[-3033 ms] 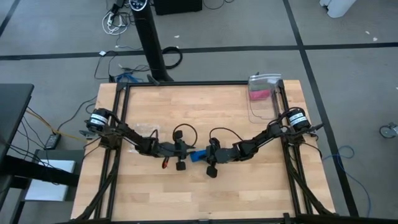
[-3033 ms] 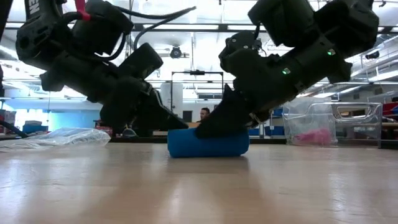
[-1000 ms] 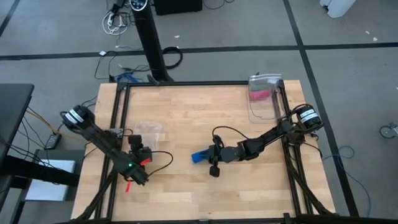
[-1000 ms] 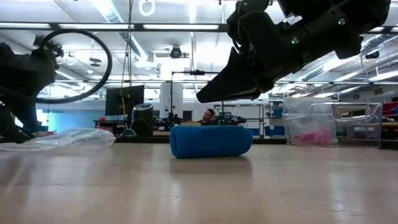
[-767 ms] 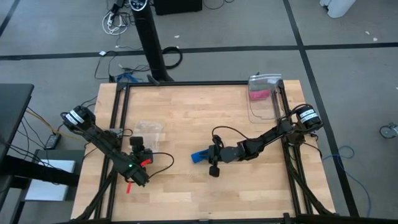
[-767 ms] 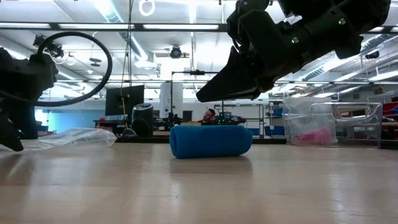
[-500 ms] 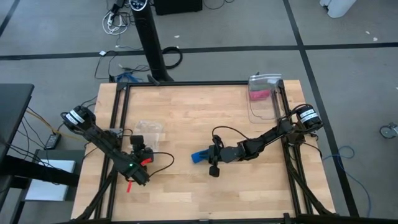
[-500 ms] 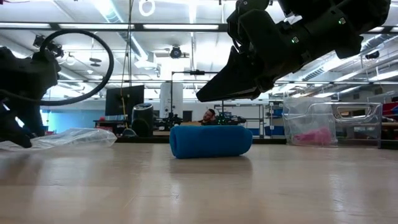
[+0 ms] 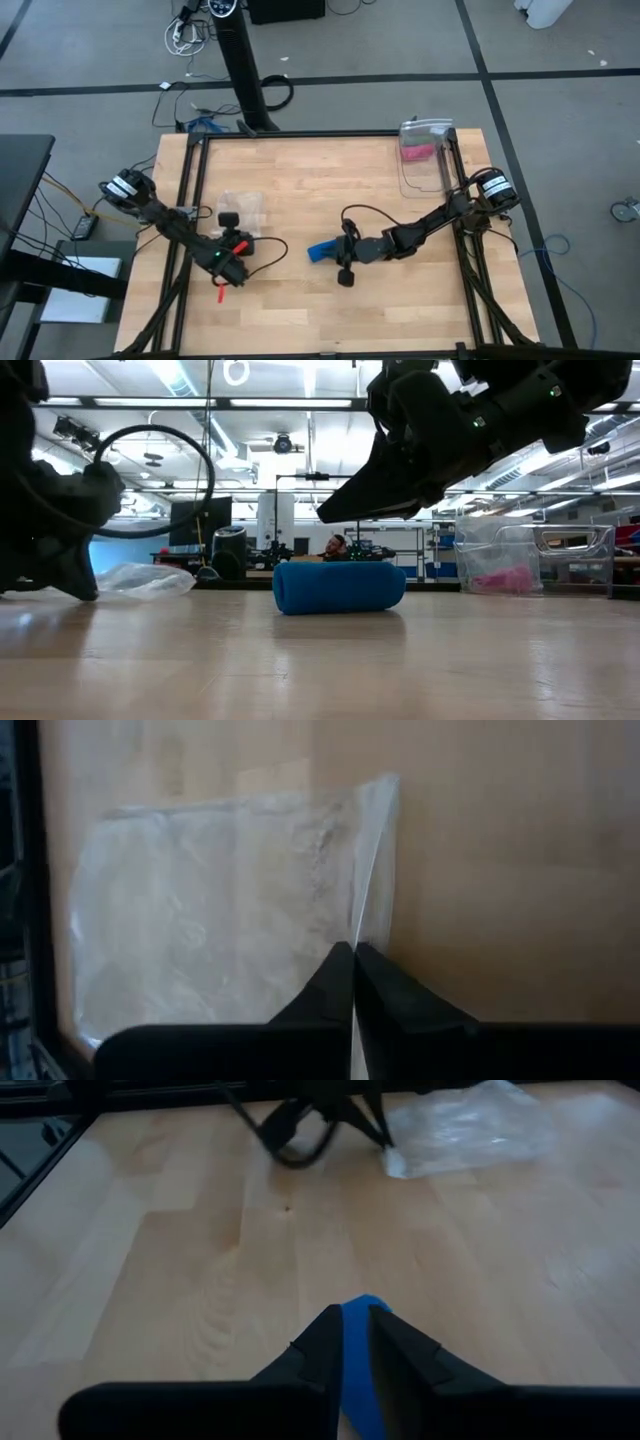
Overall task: Roll bandage
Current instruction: Put the blue rolled bandage into the transparent zip bag
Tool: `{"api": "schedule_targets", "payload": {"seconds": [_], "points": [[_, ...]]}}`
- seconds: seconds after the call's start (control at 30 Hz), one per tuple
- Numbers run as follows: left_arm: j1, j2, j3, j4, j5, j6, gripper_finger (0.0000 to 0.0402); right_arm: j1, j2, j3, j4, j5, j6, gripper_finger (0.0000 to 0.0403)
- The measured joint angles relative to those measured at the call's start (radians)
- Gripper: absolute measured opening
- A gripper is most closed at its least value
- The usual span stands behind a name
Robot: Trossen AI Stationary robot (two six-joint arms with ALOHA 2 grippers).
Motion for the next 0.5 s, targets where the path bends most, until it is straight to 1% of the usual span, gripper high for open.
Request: {"api": "schedule_targets", "payload": {"seconds": [0.1, 0.27, 0.43, 0.5], "points": [[0.019, -0.010, 0.031, -0.014, -0.022, 0.003, 0.0006, 0.004, -0.002, 0.000, -0.001, -0.001, -0.021, 0.0046], [0.061, -0.047, 0.135, -0.012, -0.044, 0.092, 0.0003, 0.007, -0.028, 0.000, 0.002, 0.000, -0.057, 0.0043], [0.131, -0.083, 0.267, 0.014, -0.141, 0.180, 0.0002, 0.017, -0.070, 0.000, 0.030, 0.013, -0.103, 0.0052], [0.170, -0.092, 0.312, 0.089, -0.181, 0.211, 0.0002, 0.019, -0.086, 0.008, 0.032, 0.054, -0.103, 0.0060]]}}
